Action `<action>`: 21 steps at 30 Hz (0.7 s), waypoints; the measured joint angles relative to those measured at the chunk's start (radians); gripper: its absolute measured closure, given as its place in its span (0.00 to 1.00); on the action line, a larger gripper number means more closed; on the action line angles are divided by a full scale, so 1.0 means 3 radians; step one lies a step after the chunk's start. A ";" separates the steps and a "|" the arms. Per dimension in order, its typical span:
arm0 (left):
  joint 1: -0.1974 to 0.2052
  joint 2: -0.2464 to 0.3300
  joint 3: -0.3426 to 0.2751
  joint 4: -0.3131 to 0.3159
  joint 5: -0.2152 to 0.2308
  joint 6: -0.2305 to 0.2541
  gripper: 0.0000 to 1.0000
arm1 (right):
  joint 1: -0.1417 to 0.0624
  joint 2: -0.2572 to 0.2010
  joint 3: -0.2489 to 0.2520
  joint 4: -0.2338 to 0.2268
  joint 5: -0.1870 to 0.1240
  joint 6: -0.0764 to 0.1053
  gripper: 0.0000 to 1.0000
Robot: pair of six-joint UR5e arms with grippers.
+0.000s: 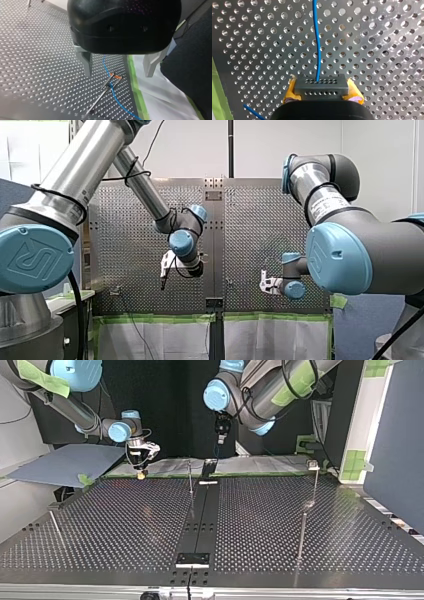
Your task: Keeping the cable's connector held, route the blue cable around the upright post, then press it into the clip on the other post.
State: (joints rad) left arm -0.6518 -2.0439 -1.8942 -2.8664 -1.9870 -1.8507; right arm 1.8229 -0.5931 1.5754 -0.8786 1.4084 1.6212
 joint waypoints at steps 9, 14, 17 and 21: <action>0.0072 0.0256 -0.0255 0.0239 -0.0075 -0.0242 0.00 | -0.0003 0.0000 0.0001 -0.0002 0.0000 0.0011 1.00; 0.0100 0.0395 -0.0395 0.0379 -0.0085 -0.0302 0.00 | 0.0002 0.0000 0.0001 0.0007 0.0000 0.0009 1.00; 0.0114 0.0478 -0.0478 0.0462 -0.0091 -0.0307 0.00 | 0.0005 0.0000 -0.0001 0.0008 -0.0001 0.0010 1.00; 0.0152 0.0580 -0.0580 0.0564 -0.0111 -0.0342 0.00 | 0.0015 0.0000 -0.0015 0.0014 -0.0004 0.0003 1.00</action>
State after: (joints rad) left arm -0.6061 -1.8698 -2.0682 -2.6971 -2.0204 -1.9532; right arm 1.8273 -0.5930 1.5710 -0.8743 1.4072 1.6220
